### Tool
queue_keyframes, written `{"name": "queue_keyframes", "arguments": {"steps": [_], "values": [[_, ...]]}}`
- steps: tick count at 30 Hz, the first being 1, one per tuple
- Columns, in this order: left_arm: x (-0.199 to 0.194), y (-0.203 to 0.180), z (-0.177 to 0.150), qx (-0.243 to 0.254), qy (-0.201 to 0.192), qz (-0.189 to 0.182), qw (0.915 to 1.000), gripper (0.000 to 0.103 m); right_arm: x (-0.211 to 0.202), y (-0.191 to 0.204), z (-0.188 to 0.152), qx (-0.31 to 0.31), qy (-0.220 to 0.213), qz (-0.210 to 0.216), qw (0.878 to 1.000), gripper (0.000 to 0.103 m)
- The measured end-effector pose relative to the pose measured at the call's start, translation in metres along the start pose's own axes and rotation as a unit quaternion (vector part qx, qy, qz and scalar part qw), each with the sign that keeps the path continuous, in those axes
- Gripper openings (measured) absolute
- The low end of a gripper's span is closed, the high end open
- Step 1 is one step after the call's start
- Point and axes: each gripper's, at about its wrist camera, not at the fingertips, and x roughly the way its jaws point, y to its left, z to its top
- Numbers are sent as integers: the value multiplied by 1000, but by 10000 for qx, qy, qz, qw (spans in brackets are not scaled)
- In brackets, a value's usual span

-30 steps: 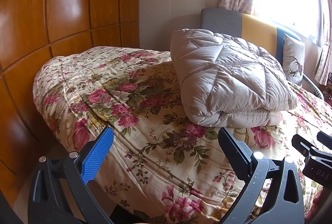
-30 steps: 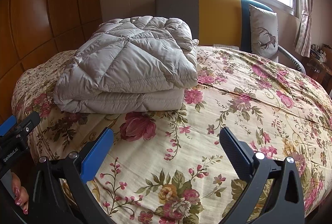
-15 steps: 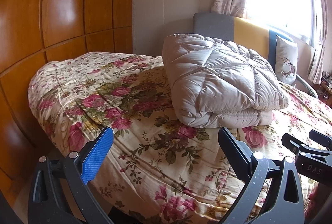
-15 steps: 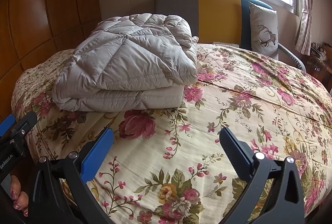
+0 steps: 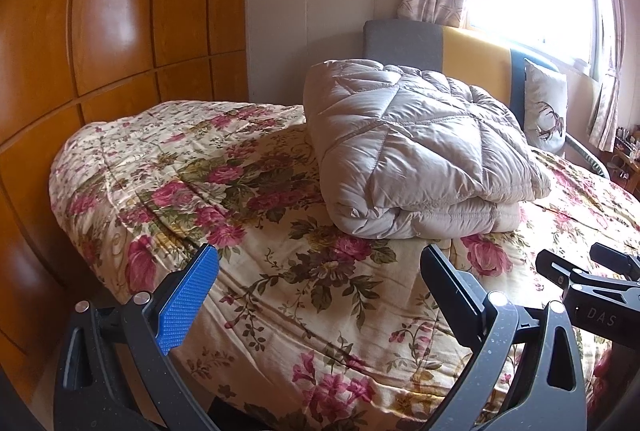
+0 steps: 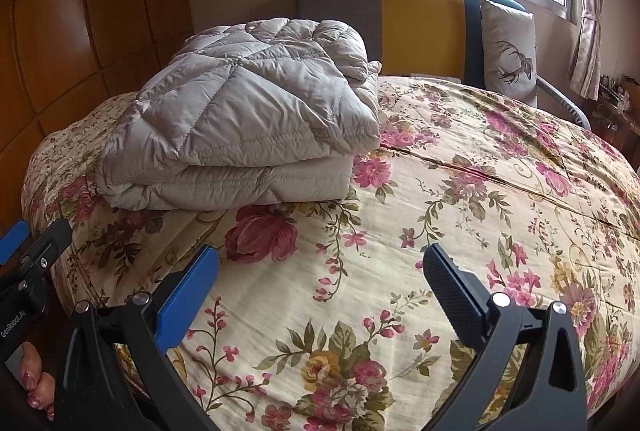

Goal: Fold large clothes

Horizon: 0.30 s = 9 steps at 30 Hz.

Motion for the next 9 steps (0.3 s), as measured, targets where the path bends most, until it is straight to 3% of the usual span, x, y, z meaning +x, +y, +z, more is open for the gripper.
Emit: {"name": "queue_keyframes", "arguments": {"steps": [5,9], "values": [[2,0,1,-4,53,6,10000,100,6,-8,2,63,92,-25,9999,101],[7,7,3,-117,124,77,9998,100,25,-40,11,263,324,-428,9982,101]]}}
